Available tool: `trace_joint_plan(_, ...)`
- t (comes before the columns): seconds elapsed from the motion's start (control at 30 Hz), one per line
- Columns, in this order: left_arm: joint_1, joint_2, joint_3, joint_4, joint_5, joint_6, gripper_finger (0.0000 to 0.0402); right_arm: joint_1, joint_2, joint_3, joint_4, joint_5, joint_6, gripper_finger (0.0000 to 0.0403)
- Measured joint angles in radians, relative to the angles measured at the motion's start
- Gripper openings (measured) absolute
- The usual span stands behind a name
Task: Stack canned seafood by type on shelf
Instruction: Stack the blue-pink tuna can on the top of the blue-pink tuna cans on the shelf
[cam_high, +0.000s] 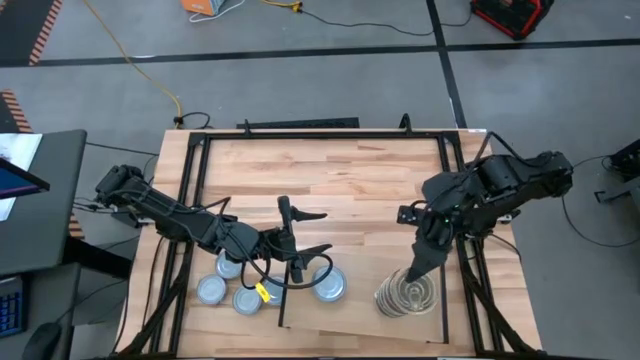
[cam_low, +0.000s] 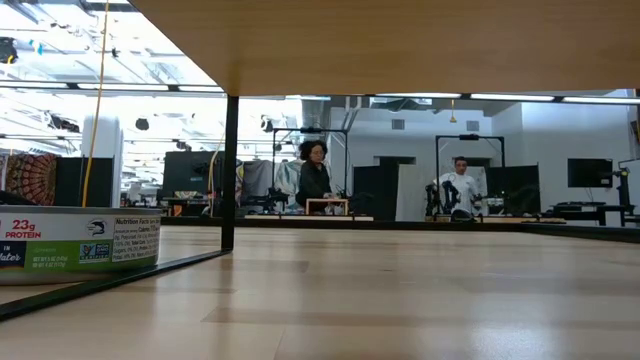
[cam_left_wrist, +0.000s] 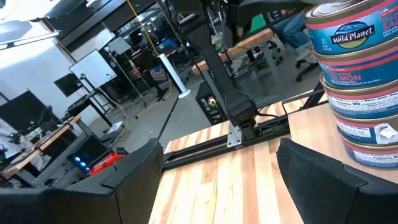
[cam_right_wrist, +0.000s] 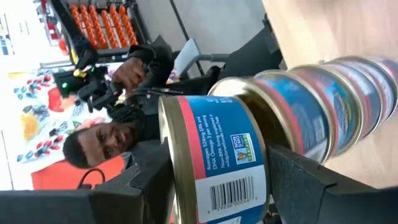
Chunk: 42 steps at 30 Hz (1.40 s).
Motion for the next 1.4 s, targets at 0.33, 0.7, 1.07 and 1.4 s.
trace_joint_plan(0.33,0.0,0.0,0.0,0.0,0.0,0.006,0.03,0.008,-0.021,0.008,-0.029,0.042,-0.01,0.0249)
trace_joint_plan(0.7,0.0,0.0,0.0,0.003,0.0,0.005,0.03,0.03,-0.012,0.006,-0.035,0.055,-0.022,0.0249)
trace_joint_plan(1.07,0.0,0.0,0.0,0.012,0.019,-0.001,0.03,0.031,0.002,0.007,-0.03,0.078,-0.023,0.0249)
trace_joint_plan(1.4,0.0,0.0,0.0,0.01,0.02,0.001,0.03,0.018,-0.006,0.006,-0.034,0.101,-0.038,0.0249)
